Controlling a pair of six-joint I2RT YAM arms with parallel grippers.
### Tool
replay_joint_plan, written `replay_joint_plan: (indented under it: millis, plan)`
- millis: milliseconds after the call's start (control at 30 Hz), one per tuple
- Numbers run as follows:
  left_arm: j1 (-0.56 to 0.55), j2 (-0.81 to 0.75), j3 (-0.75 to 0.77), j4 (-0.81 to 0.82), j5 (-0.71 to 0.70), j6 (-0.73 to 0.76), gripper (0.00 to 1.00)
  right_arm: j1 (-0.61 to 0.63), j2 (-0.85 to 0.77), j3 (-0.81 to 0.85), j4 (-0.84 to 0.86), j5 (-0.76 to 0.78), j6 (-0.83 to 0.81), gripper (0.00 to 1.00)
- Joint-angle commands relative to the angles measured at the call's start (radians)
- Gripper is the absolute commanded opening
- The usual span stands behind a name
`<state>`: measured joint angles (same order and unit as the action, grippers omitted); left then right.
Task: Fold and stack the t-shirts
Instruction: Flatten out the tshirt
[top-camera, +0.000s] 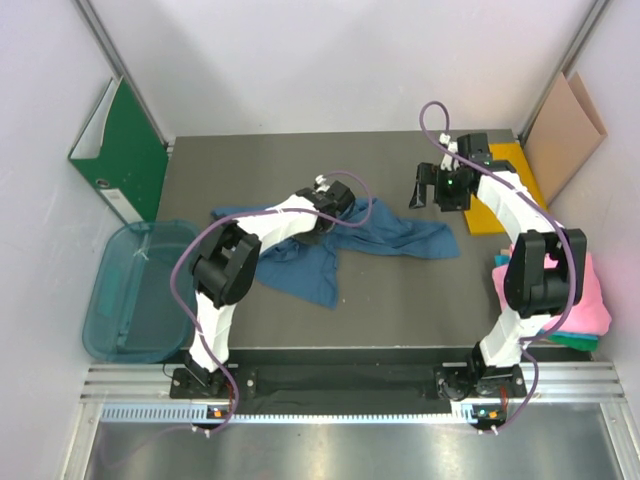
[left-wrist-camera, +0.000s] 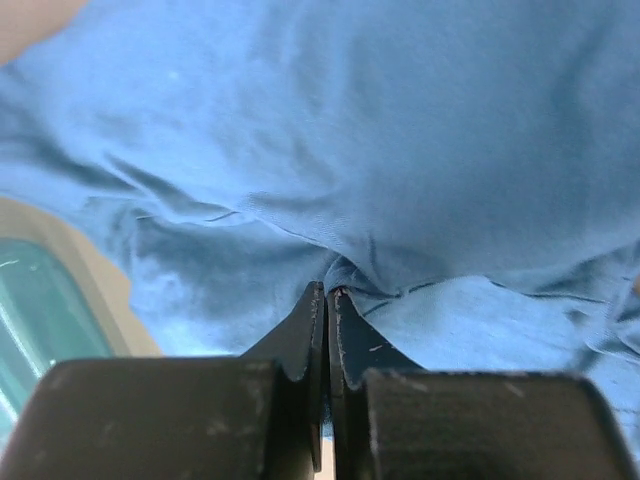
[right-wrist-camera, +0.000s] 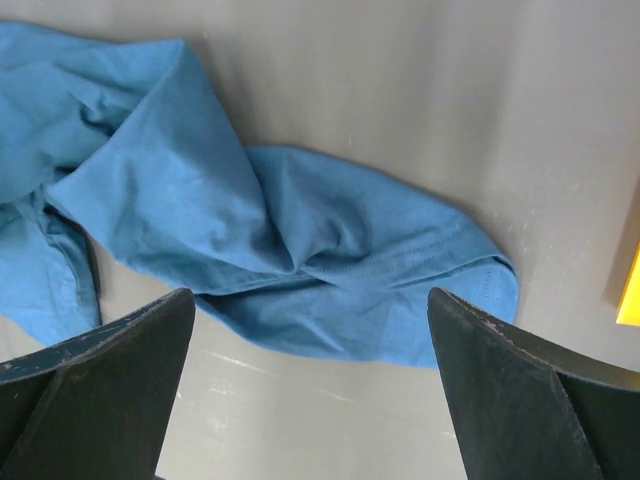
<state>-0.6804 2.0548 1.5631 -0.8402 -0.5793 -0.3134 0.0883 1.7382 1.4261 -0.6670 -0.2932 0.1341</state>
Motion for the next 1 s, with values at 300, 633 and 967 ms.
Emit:
replay_joint_plan:
  millis: [300,633,967]
  plan:
    - [0.260,-0.148,0.284,-0.166,-0.110,-0.056,0.00,-0.081,-0.019,-0.058,0.033,-0.159,0.087,1.00]
    - [0.331,-0.071,0.523,-0.174,0.001,-0.029,0.00,0.105,-0.012,0.002,0.061,-0.170,0.026,1.00]
    - [0.360,0.097,0.765,-0.249,0.035,0.002,0.00,0.270,-0.011,0.076,-0.017,-0.072,-0.044,0.69]
